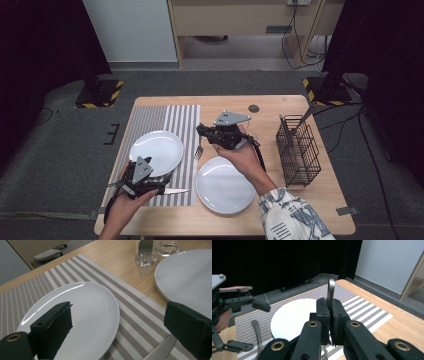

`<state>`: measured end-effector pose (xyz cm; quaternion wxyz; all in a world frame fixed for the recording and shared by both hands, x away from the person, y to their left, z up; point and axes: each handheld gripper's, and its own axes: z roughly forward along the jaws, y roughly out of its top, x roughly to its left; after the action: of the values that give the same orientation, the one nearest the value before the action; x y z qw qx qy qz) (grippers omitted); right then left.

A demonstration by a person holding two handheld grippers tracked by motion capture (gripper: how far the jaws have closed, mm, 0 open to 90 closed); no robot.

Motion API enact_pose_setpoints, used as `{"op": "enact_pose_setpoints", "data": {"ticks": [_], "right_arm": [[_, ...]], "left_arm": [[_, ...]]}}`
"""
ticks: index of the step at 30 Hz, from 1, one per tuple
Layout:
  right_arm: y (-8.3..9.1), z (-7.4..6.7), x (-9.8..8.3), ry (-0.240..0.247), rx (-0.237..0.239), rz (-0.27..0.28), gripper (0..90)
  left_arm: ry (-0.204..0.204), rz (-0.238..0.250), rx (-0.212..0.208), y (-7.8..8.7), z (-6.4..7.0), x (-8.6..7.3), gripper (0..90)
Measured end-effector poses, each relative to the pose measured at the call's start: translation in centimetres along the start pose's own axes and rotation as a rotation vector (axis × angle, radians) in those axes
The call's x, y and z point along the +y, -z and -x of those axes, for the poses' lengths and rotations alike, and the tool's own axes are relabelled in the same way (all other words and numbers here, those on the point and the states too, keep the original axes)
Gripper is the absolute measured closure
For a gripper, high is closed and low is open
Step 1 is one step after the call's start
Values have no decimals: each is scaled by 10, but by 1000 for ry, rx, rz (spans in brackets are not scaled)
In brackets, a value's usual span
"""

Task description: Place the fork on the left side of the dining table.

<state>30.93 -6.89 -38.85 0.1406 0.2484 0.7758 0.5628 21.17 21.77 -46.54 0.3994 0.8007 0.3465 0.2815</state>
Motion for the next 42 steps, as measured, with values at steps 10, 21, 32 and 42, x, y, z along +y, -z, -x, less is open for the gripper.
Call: {"op": "enact_pose_setpoints", "data": {"ticks": [10,21,32,42], "right_arm": [[-3,-1,0,9,-11,-9,869],[-6,1,-3,2,-22,-17,869],[-7,1,-4,4,-27,-23,869],[-2,11,-12,-8,-54,-34,869]], "left_arm": [[-16,40,-28,-18,2,30,92],[34,77,-100,-42,4,50,202],[22,89,-137,-67,12,72,404],[12,102,-176,-91,24,88,525]]}}
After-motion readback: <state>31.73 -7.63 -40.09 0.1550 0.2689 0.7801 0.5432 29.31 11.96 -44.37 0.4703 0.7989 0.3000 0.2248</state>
